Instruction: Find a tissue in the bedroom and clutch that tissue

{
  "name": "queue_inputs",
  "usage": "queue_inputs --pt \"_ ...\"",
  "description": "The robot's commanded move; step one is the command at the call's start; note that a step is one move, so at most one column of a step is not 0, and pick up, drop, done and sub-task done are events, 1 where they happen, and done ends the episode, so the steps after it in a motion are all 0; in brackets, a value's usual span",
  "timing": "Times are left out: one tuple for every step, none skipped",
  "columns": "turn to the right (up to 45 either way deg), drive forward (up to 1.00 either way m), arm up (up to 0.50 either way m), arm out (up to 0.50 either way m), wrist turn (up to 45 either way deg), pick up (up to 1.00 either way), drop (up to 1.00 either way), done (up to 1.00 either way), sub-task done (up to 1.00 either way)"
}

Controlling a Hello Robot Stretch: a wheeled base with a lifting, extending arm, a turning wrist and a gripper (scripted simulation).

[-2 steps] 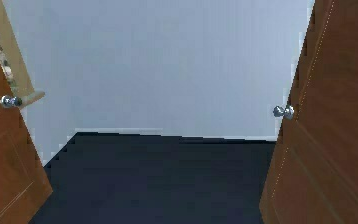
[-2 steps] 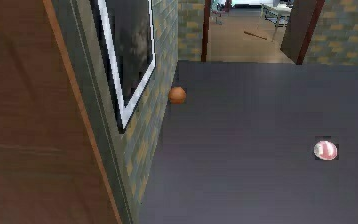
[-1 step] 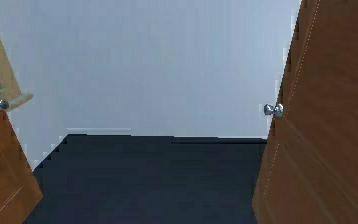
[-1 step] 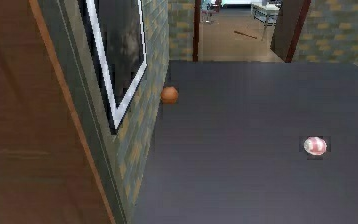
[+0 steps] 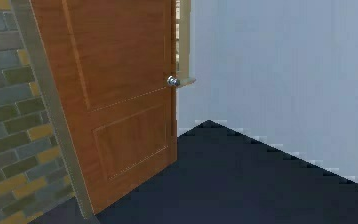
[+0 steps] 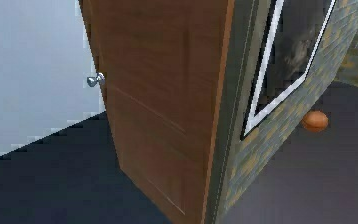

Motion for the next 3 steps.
queue_inputs --pt "0.0 0.2 0.0 0.0 0.0 0.0 0.0 0.0 0.0" --pt "45.0 0.0 0.0 0.0 0.0 0.0 0.0 0.0 0.0" --pt "6.0 0.0 0.0 0.0 0.0 0.0 0.0 0.0 0.0"
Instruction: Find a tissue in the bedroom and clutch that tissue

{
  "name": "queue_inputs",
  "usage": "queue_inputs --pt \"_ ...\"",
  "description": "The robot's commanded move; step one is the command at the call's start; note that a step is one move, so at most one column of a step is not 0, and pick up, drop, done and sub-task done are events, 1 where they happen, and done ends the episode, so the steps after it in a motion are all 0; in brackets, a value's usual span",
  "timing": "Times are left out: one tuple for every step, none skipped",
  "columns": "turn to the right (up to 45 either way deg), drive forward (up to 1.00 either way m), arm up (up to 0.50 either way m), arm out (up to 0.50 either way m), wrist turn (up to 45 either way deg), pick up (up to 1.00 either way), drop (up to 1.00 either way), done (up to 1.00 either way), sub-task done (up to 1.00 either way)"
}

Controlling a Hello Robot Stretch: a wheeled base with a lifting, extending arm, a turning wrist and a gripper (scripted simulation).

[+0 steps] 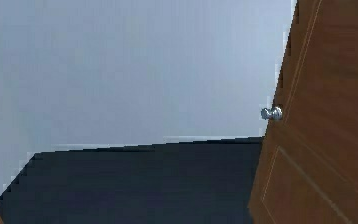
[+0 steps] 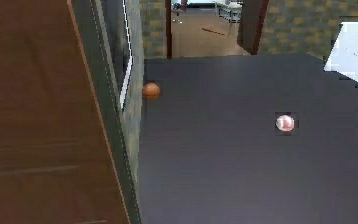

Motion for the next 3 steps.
queue_inputs --pt "0.0 0.8 0.0 0.0 0.0 0.0 0.0 0.0 0.0" --pt "-3.0 0.0 0.0 0.0 0.0 0.0 0.0 0.0 0.0" --pt "0.0 0.4 0.0 0.0 0.0 0.0 0.0 0.0 0.0"
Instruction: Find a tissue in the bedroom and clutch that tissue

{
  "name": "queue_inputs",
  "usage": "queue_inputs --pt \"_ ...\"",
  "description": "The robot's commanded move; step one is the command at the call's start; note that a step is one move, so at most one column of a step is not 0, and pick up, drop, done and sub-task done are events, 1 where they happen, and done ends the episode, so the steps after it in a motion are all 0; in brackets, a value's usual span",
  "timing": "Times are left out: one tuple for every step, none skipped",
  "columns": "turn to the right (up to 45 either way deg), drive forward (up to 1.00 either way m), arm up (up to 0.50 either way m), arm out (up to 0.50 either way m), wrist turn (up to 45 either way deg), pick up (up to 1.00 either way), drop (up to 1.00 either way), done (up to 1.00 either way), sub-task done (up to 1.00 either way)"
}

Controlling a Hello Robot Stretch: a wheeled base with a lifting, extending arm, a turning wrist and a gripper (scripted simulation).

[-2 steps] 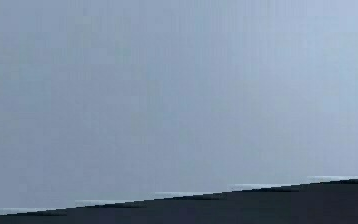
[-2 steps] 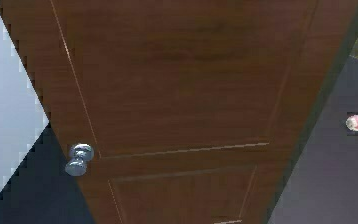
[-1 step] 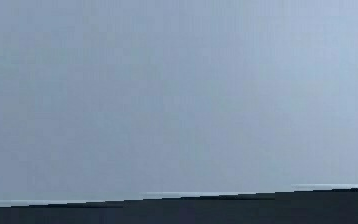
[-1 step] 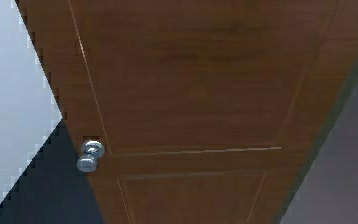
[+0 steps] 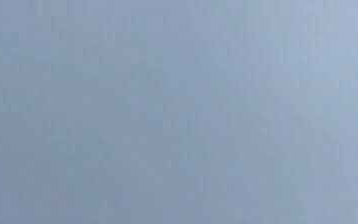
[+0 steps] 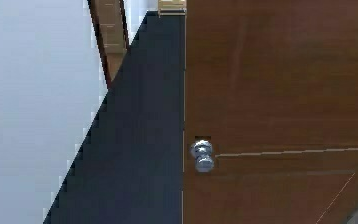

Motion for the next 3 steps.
queue_inputs --pt "45.0 0.0 0.0 0.0 0.0 0.0 0.0 0.0 0.0" --pt "12.0 0.0 0.0 0.0 0.0 0.0 0.0 0.0 0.0" --pt "0.0 0.4 0.0 0.0 0.0 0.0 0.0 0.0 0.0"
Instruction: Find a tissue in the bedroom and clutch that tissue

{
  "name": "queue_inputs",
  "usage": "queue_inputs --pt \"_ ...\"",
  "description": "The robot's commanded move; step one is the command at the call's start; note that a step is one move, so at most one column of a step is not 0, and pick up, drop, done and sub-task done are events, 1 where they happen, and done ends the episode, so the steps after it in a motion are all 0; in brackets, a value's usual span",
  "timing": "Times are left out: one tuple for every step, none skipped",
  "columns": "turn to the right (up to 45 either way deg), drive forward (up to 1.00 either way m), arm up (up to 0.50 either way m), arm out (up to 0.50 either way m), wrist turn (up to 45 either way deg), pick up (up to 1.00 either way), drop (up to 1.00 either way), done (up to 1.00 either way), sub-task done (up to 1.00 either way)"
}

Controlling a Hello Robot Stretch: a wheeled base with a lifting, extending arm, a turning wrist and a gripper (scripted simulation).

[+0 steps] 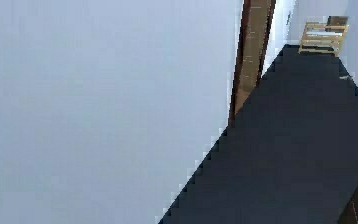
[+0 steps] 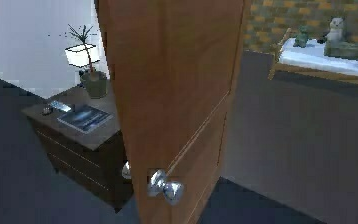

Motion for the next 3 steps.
queue_inputs --pt "30.0 0.0 0.0 0.0 0.0 0.0 0.0 0.0 0.0" --pt "0.0 0.5 0.0 0.0 0.0 0.0 0.0 0.0 0.0" --pt "45.0 0.0 0.0 0.0 0.0 0.0 0.0 0.0 0.0"
